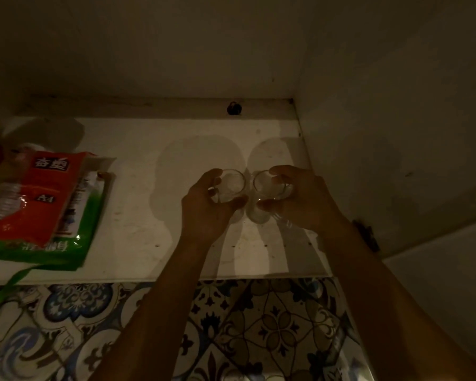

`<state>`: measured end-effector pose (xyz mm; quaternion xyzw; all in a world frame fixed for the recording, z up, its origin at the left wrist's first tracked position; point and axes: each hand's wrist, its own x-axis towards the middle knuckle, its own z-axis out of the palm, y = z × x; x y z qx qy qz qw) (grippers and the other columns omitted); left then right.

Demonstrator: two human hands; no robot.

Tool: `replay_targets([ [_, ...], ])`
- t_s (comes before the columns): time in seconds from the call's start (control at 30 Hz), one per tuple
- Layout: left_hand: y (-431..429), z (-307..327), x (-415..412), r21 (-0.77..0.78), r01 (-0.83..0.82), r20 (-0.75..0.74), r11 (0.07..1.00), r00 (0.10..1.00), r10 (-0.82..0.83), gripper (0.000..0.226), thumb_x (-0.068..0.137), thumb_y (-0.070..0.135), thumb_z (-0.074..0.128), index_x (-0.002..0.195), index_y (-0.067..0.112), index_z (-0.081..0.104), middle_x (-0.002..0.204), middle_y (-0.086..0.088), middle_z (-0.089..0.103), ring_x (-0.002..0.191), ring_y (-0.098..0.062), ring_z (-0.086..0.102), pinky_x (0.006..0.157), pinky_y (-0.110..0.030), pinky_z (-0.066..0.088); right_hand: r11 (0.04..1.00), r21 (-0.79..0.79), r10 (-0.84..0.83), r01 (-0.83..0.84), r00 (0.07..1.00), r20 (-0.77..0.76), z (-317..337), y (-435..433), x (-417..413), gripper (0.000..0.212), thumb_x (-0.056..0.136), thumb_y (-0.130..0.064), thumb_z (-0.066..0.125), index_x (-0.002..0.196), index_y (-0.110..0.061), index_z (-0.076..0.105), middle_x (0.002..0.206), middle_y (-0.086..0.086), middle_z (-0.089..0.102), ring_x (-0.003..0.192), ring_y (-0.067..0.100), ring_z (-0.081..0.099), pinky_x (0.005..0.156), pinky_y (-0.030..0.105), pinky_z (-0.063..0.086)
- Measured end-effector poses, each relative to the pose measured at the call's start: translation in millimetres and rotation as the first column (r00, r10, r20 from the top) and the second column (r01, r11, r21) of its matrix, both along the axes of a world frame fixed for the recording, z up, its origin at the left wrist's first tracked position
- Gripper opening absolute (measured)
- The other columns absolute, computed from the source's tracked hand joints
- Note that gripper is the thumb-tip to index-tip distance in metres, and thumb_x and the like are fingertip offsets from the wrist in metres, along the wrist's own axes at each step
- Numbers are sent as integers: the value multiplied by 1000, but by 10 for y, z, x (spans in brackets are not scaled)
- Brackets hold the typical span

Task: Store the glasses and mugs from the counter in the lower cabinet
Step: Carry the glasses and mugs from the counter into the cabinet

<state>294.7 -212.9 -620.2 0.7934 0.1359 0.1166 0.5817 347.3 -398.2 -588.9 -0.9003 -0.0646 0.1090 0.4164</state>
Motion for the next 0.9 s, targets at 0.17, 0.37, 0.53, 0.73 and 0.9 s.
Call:
replay_targets([
  [0.17,-4,-74,13,57,23,16,998,1000,-24,56,69,15,92,102,43,55,94,32,57,84,22,57,75,2,43,1000,-8,30,-29,999,44,-111,32,0,73,64,-24,95,130,-18,64,121,-3,67,117,20,63,103,36,50],
  [0.37,35,-124,72,81,35,10,996,999,-36,58,69,18,92,111,35,55,97,30,56,89,7,59,73,2,44,1000,9,28,-29,998,50,-204,58,44,81,66,-25,94,138,-17,58,132,4,64,125,23,59,110,40,45],
  [0.53,38,-139,123,60,47,0,997,999,-47,59,66,17,93,110,33,57,95,28,58,88,8,60,78,-8,50,999,30,23,-24,1000,17,-227,53,75,83,71,-21,91,144,-17,53,137,1,59,127,14,53,101,18,39],
  [0.73,-6,-178,120,54,17,-6,998,1000,-17,60,65,20,94,110,32,57,94,26,59,87,11,59,70,-2,47,998,33,52,-52,998,19,-246,35,91,82,77,-14,87,149,-15,47,140,3,56,125,10,48,96,-1,36],
  [0.9,-19,-161,121,73,7,-25,997,1000,-5,61,64,23,94,109,35,54,92,28,58,86,12,58,69,-1,45,999,18,38,-38,999,28,-208,44,85,80,76,-16,88,146,-17,50,130,-3,58,120,10,51,85,-5,36],
])
